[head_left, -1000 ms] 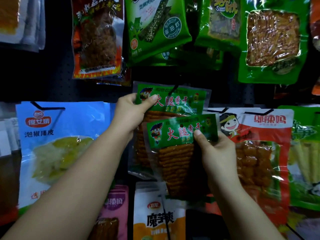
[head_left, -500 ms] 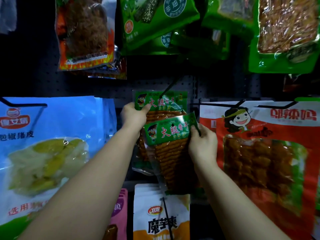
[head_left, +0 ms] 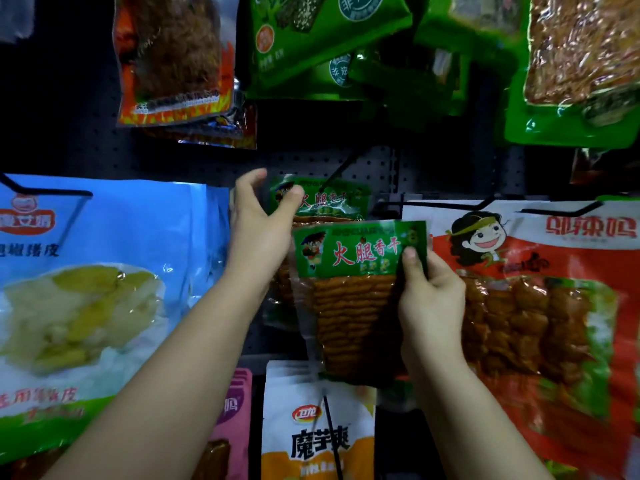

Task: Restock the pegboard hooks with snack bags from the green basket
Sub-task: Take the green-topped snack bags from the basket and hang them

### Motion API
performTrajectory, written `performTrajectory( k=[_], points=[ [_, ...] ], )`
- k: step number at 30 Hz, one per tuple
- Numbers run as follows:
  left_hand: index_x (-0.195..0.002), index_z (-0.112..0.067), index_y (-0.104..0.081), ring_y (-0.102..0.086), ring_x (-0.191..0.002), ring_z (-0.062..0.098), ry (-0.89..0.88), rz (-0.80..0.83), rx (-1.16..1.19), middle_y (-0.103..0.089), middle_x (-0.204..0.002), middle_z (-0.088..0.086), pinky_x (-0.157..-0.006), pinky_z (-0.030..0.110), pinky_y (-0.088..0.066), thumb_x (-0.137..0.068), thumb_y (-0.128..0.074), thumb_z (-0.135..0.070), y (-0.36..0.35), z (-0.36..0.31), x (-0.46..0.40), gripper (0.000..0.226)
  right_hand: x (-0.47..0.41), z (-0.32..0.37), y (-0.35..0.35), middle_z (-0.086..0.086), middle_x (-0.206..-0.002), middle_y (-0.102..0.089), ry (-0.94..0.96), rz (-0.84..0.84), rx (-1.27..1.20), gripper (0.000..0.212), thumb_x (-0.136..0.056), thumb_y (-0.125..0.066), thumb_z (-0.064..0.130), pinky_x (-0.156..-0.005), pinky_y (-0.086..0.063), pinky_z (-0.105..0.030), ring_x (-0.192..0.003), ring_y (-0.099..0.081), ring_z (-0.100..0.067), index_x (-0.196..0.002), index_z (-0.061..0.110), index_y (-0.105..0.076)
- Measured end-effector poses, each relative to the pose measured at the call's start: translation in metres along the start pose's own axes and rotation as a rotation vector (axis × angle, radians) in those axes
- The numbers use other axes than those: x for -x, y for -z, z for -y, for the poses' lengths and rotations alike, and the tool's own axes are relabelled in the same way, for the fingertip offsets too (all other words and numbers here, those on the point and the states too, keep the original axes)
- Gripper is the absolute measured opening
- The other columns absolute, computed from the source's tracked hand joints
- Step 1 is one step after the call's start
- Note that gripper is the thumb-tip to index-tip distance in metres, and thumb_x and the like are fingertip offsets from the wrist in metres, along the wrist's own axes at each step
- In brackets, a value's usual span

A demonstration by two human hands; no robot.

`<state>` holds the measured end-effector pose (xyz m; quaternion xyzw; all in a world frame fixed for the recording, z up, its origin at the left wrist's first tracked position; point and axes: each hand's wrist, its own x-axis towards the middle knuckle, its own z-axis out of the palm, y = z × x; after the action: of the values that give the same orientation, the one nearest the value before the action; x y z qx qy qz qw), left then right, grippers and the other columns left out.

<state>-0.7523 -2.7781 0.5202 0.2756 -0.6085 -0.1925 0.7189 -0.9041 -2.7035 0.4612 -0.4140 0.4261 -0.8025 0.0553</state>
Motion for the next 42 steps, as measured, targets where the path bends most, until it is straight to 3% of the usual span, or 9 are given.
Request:
performTrajectory(
  k=[5, 7, 10, 12, 22, 25, 28, 33, 42],
  points=[
    [-0.109, -0.034, -0.048, -0.064, -0.087, -0.009, 0.006, 0.261, 0.25, -0.066, -0.107, -0.011, -0.067, 0.005, -0.046, -0.068, -0.071, -0.052, 0.015, -0.033, 0.032, 0.05, 0.014, 0.018, 0.002, -0.002, -0.081, -0.075, -0.016, -0.009, -0.153, 0.029, -0.097, -0.051, 0.023, -0.083, -0.055, -0.051, -0.084, -0.071, -0.024, -0.076, 0.025, -0.071],
    [-0.104, -0.029, -0.056, -0.068, -0.078, -0.004, 0.039, 0.305, 0.311, -0.073, -0.09, -0.012, -0.062, 0.01, -0.049, -0.062, -0.07, -0.046, 0.017, -0.04, 0.038, 0.047, 0.019, 0.03, 0.003, -0.005, -0.083, -0.076, 0.0, 0.024, -0.234, 0.027, -0.096, -0.053, 0.023, -0.081, -0.057, -0.049, -0.085, -0.072, -0.027, -0.078, 0.025, -0.073],
    [-0.075, -0.032, -0.069, -0.07, -0.07, 0.005, -0.073, 0.245, 0.19, -0.073, -0.073, -0.012, -0.061, 0.021, -0.054, -0.074, -0.074, -0.036, 0.02, -0.05, 0.042, 0.007, 0.023, 0.05, 0.007, -0.007, -0.084, -0.076, 0.027, 0.132, -0.347, 0.019, -0.092, -0.06, 0.025, -0.074, -0.059, -0.041, -0.083, -0.073, -0.026, -0.081, 0.019, -0.075],
    [-0.068, -0.037, -0.067, -0.067, -0.066, 0.003, -0.203, 0.177, 0.108, -0.069, -0.067, -0.014, -0.06, 0.023, -0.055, -0.076, -0.072, -0.038, 0.024, -0.059, 0.042, 0.01, 0.023, 0.064, 0.012, -0.008, -0.086, -0.076, 0.084, 0.194, -0.346, 0.015, -0.089, -0.065, 0.026, -0.074, -0.059, -0.041, -0.085, -0.073, -0.026, -0.084, 0.015, -0.074],
    [-0.065, -0.039, -0.064, -0.066, -0.064, 0.003, -0.408, 0.037, 0.114, -0.068, -0.064, -0.018, -0.059, 0.031, -0.055, -0.071, -0.068, -0.049, 0.027, -0.115, 0.028, 0.012, 0.006, 0.124, 0.019, -0.011, -0.088, -0.075, 0.207, 0.212, -0.317, 0.013, -0.093, -0.06, 0.017, -0.079, -0.058, -0.049, -0.088, -0.072, -0.028, -0.084, 0.011, -0.068],
    [-0.066, -0.037, -0.065, -0.069, -0.069, 0.012, -0.402, 0.025, 0.107, -0.07, -0.068, -0.011, -0.064, 0.043, -0.057, -0.072, -0.069, -0.048, 0.025, -0.118, 0.023, 0.013, 0.0, 0.129, 0.016, -0.011, -0.088, -0.074, 0.188, 0.212, -0.287, 0.013, -0.094, -0.058, 0.014, -0.078, -0.059, -0.047, -0.086, -0.072, -0.026, -0.087, 0.01, -0.068],
    [-0.064, -0.034, -0.064, -0.066, -0.063, 0.003, -0.396, 0.021, 0.104, -0.069, -0.064, -0.015, -0.059, 0.033, -0.054, -0.073, -0.07, -0.045, 0.023, -0.119, 0.018, 0.015, -0.006, 0.129, 0.013, -0.014, -0.089, -0.073, 0.203, 0.206, -0.206, 0.013, -0.093, -0.057, 0.014, -0.081, -0.056, -0.053, -0.089, -0.07, -0.031, -0.086, 0.01, -0.067],
    [-0.065, -0.03, -0.064, -0.068, -0.067, 0.009, -0.353, 0.028, 0.075, -0.069, -0.064, -0.013, -0.069, 0.046, -0.058, -0.075, -0.072, -0.039, 0.021, -0.12, 0.013, 0.015, -0.012, 0.129, 0.008, -0.015, -0.091, -0.071, 0.219, 0.183, -0.137, 0.011, -0.091, -0.056, 0.017, -0.082, -0.053, -0.055, -0.092, -0.067, -0.035, -0.092, 0.01, -0.064],
    [-0.069, -0.022, -0.066, -0.07, -0.069, 0.015, -0.315, 0.036, 0.003, -0.071, -0.071, -0.004, -0.068, 0.045, -0.058, -0.078, -0.072, -0.034, 0.021, -0.11, 0.002, 0.016, -0.019, 0.122, -0.001, -0.01, -0.097, -0.068, 0.203, 0.231, -0.023, 0.013, -0.093, -0.048, 0.011, -0.085, -0.053, -0.051, -0.093, -0.066, -0.028, -0.1, 0.016, -0.059]
  ],
)
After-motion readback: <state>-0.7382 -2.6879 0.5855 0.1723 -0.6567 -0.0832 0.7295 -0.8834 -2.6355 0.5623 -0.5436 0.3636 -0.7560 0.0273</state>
